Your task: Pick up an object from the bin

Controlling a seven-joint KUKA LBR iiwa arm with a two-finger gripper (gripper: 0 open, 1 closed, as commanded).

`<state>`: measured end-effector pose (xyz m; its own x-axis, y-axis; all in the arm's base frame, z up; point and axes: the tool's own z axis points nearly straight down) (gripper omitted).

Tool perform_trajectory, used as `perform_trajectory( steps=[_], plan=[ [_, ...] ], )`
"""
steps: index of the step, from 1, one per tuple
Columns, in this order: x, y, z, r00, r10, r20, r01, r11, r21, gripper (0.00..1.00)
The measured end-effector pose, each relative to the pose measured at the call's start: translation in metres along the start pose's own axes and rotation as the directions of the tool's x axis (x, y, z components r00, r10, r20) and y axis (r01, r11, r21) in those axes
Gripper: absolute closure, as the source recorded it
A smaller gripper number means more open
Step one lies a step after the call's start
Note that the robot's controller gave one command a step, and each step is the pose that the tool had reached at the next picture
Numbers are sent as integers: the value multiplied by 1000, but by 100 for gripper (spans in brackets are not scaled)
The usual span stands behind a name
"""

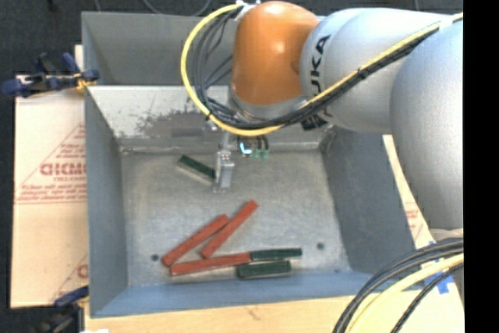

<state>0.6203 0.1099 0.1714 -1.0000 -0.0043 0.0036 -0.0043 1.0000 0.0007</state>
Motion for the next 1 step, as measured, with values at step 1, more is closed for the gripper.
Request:
perform_trajectory(
  steps=[1],
  plan=[
    [-2,-17,104,981,192,2,-192,981,1,0]
  ],
)
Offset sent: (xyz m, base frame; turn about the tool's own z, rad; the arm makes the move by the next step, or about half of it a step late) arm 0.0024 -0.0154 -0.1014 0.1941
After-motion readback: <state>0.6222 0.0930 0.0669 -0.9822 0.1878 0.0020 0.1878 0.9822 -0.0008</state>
